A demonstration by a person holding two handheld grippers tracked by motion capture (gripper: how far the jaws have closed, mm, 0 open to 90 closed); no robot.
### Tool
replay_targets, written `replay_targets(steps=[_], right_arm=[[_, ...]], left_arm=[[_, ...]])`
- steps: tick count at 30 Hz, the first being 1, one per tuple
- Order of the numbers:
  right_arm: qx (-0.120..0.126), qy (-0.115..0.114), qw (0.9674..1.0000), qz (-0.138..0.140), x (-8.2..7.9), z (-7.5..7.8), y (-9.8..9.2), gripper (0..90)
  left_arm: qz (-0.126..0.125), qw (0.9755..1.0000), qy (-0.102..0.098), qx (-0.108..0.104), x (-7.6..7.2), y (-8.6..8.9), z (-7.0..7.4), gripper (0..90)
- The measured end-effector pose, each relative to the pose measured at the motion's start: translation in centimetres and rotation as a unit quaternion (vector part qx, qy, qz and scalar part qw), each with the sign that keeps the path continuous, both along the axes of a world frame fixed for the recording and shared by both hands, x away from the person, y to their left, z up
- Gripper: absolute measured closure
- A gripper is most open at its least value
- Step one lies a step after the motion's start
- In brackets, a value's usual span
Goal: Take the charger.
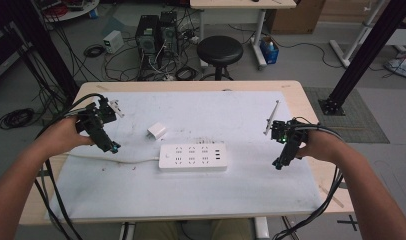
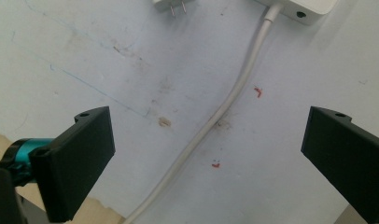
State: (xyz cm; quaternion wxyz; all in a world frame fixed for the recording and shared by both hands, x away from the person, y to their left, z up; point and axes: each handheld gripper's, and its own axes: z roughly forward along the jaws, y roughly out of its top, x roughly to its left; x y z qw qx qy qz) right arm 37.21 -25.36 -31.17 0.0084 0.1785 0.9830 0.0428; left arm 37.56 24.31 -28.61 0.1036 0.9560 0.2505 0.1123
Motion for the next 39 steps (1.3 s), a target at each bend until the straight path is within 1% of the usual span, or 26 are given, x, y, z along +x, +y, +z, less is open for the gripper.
replay_targets(steps=[2,5,6,7,8,13,14,15,17,19,20,22,23,25,26,27,30,31,32,33,34,35,36,37,38,39], right_arm=[[0.003,0.000,1.0000,0.001,0.2,0.1,-0.1,10.3],[0.005,0.001,1.0000,-0.003,0.2,0.0,-0.2,10.3],[0.005,0.001,1.0000,-0.003,0.2,0.0,-0.2,10.3],[0.006,0.000,1.0000,-0.004,0.3,0.0,-0.3,10.3],[0.006,0.001,1.0000,-0.007,0.3,0.0,-0.3,10.3],[0.009,-0.005,0.9999,-0.005,0.2,0.1,-0.2,10.3],[0.009,-0.005,0.9999,-0.005,0.2,0.1,-0.2,10.3],[0.007,-0.004,1.0000,-0.003,0.1,0.2,-0.1,10.3],[0.007,-0.006,0.9999,-0.004,0.0,0.1,-0.1,10.3],[0.008,-0.007,0.9999,-0.005,0.0,0.1,-0.1,10.3],[0.007,-0.007,0.9999,-0.005,0.0,0.1,-0.1,10.3],[0.008,-0.007,0.9999,-0.007,0.0,0.1,-0.1,10.3],[0.008,-0.007,0.9999,-0.007,0.0,0.1,-0.1,10.3],[0.009,-0.007,0.9999,-0.009,0.1,0.1,-0.1,10.3],[0.009,-0.007,0.9999,-0.006,0.2,0.1,-0.1,10.3],[0.009,-0.007,0.9999,-0.006,0.2,0.1,-0.1,10.3],[0.007,-0.007,0.9999,-0.005,0.2,0.1,0.0,10.3],[0.007,-0.007,0.9999,-0.005,0.2,0.1,0.0,10.3],[0.008,-0.008,0.9999,-0.006,0.2,0.0,0.0,10.3],[0.011,-0.007,0.9999,-0.008,0.2,0.0,0.0,10.3],[0.012,-0.007,0.9999,-0.007,0.2,0.0,-0.1,10.3],[0.011,-0.007,0.9999,-0.008,0.1,0.0,-0.1,10.3],[0.011,-0.007,0.9999,-0.008,0.1,0.0,-0.1,10.3],[0.011,-0.007,0.9999,-0.004,0.2,0.0,-0.2,10.3],[0.012,-0.007,0.9998,-0.011,0.1,0.0,-0.3,10.3],[0.014,-0.007,0.9998,-0.011,0.1,0.0,-0.3,10.3]], left_arm=[[0.005,1.0000,-0.005,-0.004,0.1,0.2,0.1,2.6],[0.008,0.9999,-0.008,-0.006,0.2,0.4,0.3,2.6],[0.013,0.9998,-0.011,-0.011,0.2,0.4,0.2,2.6],[0.011,0.9998,-0.011,-0.008,0.3,0.5,0.4,2.6],[0.020,0.9996,-0.014,-0.015,0.4,0.5,0.4,2.6],[0.028,0.9991,-0.020,-0.023,0.7,0.4,0.6,2.6],[0.044,0.9981,-0.027,-0.034,0.7,0.3,0.5,2.6],[0.052,0.9976,-0.031,-0.035,1.0,0.3,0.7,2.6],[0.071,0.9956,-0.037,-0.048,1.4,0.3,0.8,2.6],[0.093,0.9928,-0.042,-0.063,1.9,0.2,0.9,2.6],[0.105,0.9908,-0.043,-0.074,2.1,0.0,0.9,2.6],[0.119,0.9882,-0.043,-0.086,2.8,-0.3,0.8,2.6],[0.120,0.9879,-0.045,-0.088,3.1,-0.5,0.7,2.6],[0.122,0.9871,-0.052,-0.090,3.6,-1.1,0.2,2.6],[0.126,0.9861,-0.049,-0.096,4.2,-1.7,-0.3,2.6],[0.126,0.9861,-0.049,-0.096,4.2,-1.7,-0.3,2.6],[0.130,0.9848,-0.048,-0.105,5.1,-2.6,-1.2,2.6],[0.130,0.9848,-0.048,-0.105,5.1,-2.6,-1.2,2.6],[0.130,0.9831,-0.048,-0.120,5.7,-3.2,-2.0,2.6],[0.130,0.9826,-0.048,-0.124,6.0,-3.5,-2.4,2.6],[0.130,0.9824,-0.049,-0.125,6.2,-3.8,-2.8,2.6],[0.122,0.9839,-0.042,-0.124,6.7,-4.3,-3.6,2.6],[0.122,0.9839,-0.042,-0.124,6.7,-4.3,-3.6,2.6],[0.120,0.9847,-0.040,-0.120,7.0,-4.6,-4.1,2.6],[0.116,0.9856,-0.034,-0.119,7.5,-5.0,-4.8,2.6],[0.118,0.9852,-0.033,-0.120,7.8,-5.1,-5.2,2.6]])
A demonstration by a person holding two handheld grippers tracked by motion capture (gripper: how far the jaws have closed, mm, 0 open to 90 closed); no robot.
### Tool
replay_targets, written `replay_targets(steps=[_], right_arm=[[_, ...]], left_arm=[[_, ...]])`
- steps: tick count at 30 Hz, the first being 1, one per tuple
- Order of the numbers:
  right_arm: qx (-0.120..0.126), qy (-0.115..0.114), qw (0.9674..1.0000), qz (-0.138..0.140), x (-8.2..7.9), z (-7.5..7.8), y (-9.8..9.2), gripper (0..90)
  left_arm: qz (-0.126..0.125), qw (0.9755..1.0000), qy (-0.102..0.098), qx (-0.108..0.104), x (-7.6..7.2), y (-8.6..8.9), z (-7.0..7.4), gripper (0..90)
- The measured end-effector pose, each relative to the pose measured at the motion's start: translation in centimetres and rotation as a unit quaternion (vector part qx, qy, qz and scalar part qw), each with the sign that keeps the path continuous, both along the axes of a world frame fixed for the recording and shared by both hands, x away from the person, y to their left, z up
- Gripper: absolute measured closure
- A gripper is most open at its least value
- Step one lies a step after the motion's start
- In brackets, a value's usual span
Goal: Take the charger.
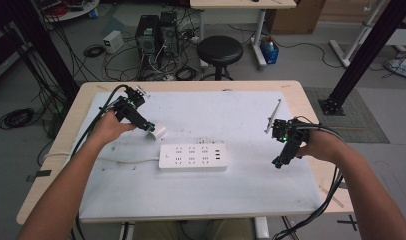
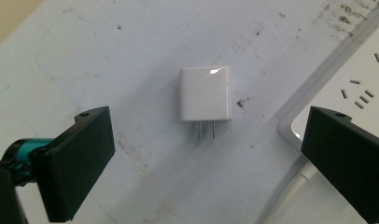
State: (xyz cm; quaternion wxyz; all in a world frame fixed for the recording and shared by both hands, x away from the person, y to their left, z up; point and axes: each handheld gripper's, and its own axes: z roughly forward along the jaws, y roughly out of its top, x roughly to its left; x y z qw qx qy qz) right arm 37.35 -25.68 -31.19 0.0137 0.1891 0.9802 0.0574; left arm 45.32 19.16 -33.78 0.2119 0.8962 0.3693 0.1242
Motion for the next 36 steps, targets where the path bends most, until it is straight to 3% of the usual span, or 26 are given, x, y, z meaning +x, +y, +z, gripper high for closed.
replay_targets(steps=[9,17,22,30,36], right_arm=[[0.002,0.000,1.0000,-0.009,0.0,-0.2,-0.4,10.3],[-0.001,0.003,0.9999,-0.013,0.1,-0.6,-0.6,10.3],[-0.002,0.004,0.9999,-0.012,0.1,-0.7,-0.6,10.3],[-0.001,0.004,0.9999,-0.010,0.2,-0.8,-0.8,10.3],[-0.003,0.009,0.9999,-0.014,0.1,-1.0,-0.7,10.4]], left_arm=[[0.002,0.9999,0.009,-0.004,1.6,-1.0,-2.4,2.6],[0.007,0.9994,0.034,-0.004,2.7,-1.4,-5.5,2.6],[0.004,0.9990,0.039,-0.020,3.1,-1.4,-6.5,11.4],[0.004,0.9990,0.045,-0.001,3.5,-1.6,-7.5,12.0],[0.008,0.9987,0.051,0.001,3.6,-1.6,-7.8,23.5]])
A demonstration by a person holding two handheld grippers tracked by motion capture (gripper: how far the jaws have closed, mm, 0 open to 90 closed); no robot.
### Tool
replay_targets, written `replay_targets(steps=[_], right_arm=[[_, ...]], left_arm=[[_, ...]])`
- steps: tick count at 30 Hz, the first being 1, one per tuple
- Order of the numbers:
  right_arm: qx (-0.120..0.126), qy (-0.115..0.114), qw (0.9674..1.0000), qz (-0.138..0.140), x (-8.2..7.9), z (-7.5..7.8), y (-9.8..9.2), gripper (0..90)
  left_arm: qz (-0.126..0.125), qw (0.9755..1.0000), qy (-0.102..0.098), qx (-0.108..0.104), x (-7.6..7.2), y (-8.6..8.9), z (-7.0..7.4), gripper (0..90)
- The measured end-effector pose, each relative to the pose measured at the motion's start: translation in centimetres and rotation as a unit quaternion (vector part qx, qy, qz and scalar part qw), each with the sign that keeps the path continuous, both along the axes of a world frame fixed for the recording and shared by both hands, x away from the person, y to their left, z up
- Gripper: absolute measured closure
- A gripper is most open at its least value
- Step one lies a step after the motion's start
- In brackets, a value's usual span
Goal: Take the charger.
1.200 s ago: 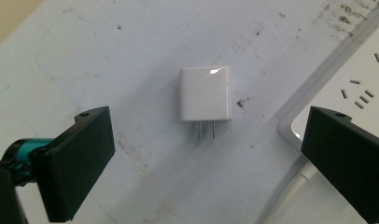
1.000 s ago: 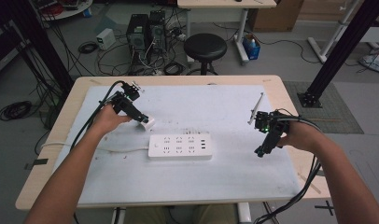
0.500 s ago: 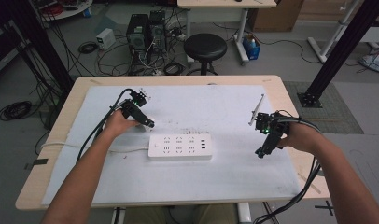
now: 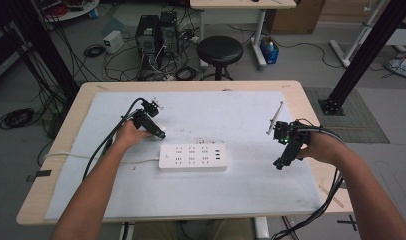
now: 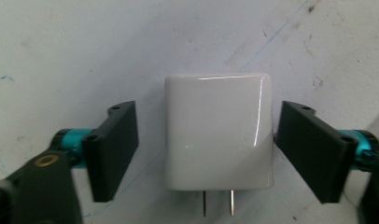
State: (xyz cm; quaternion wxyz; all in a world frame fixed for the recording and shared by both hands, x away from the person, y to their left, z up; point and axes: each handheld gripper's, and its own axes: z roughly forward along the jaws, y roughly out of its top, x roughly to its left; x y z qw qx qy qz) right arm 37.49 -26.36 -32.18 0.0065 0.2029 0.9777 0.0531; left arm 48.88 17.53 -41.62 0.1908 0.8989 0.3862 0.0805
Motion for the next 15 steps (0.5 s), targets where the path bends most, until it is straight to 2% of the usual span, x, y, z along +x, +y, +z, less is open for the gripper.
replay_targets(steps=[9,15], right_arm=[[0.002,-0.001,1.0000,0.002,0.02,-0.04,-0.15,10.4],[0.005,0.000,1.0000,-0.001,-0.02,-0.20,-0.18,10.4]], left_arm=[[0.002,1.0000,0.001,0.000,0.07,0.11,-0.15,30.3],[-0.009,0.9999,0.009,-0.005,-0.01,0.03,-0.18,38.1]])
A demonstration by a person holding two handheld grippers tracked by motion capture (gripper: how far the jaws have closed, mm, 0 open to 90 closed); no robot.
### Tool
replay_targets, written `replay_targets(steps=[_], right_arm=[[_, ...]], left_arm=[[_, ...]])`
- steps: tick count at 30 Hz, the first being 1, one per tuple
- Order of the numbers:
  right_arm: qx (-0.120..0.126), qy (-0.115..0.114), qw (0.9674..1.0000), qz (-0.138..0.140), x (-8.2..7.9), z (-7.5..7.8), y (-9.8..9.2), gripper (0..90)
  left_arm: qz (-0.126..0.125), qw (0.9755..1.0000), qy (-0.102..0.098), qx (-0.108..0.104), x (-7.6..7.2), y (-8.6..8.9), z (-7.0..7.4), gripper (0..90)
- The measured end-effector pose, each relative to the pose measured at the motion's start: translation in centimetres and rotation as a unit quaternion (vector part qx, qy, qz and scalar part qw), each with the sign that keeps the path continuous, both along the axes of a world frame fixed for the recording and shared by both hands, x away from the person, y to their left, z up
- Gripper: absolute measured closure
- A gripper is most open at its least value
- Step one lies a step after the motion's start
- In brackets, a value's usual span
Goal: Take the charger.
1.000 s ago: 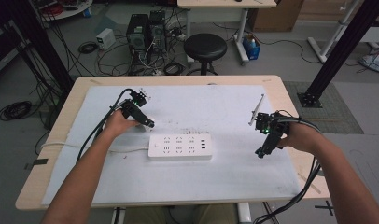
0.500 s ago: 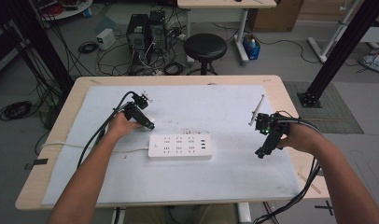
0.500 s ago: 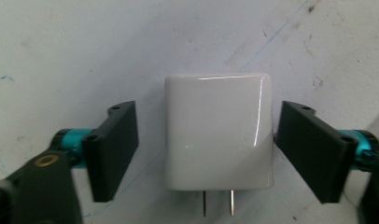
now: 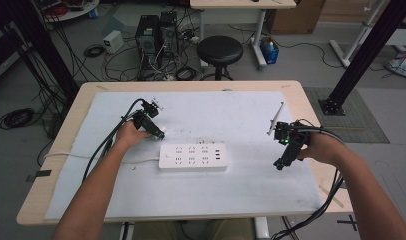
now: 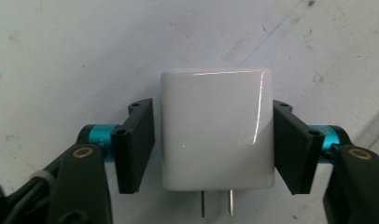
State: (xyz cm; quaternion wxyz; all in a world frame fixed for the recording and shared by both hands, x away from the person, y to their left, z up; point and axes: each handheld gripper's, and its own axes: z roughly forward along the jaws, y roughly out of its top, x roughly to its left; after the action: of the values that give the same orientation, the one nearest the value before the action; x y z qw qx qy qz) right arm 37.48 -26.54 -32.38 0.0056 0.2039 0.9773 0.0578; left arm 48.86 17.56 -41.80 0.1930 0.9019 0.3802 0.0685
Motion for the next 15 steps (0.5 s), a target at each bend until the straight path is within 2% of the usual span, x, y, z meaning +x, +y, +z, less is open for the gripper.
replay_targets(steps=[1,6,8,10,13,14,15], right_arm=[[0.000,0.000,1.0000,0.000,0.0,0.0,0.0,10.4],[0.001,-0.001,1.0000,0.000,0.0,0.0,-0.1,10.4],[0.001,-0.001,1.0000,-0.002,-0.1,0.0,-0.1,10.3],[0.000,-0.002,1.0000,0.002,0.0,0.1,-0.1,10.4],[0.002,-0.003,1.0000,0.003,0.0,0.1,-0.2,10.4],[0.004,-0.004,1.0000,-0.001,-0.1,0.1,-0.2,10.4],[0.004,-0.005,1.0000,0.000,-0.1,0.1,-0.2,10.4]], left_arm=[[-0.003,1.0000,-0.004,0.006,0.0,0.0,0.1,41.9],[-0.009,0.9998,-0.010,0.014,-0.2,0.0,0.1,42.5],[-0.010,0.9998,-0.011,0.010,-0.3,0.0,0.3,42.5],[-0.005,0.9997,-0.023,-0.003,-0.5,0.2,1.0,42.5],[-0.008,0.9995,-0.031,-0.008,-0.7,0.5,1.8,42.5],[-0.006,0.9991,-0.040,-0.014,-1.0,0.8,2.6,42.5],[-0.006,0.9991,-0.040,-0.014,-1.0,0.8,2.6,42.5]])
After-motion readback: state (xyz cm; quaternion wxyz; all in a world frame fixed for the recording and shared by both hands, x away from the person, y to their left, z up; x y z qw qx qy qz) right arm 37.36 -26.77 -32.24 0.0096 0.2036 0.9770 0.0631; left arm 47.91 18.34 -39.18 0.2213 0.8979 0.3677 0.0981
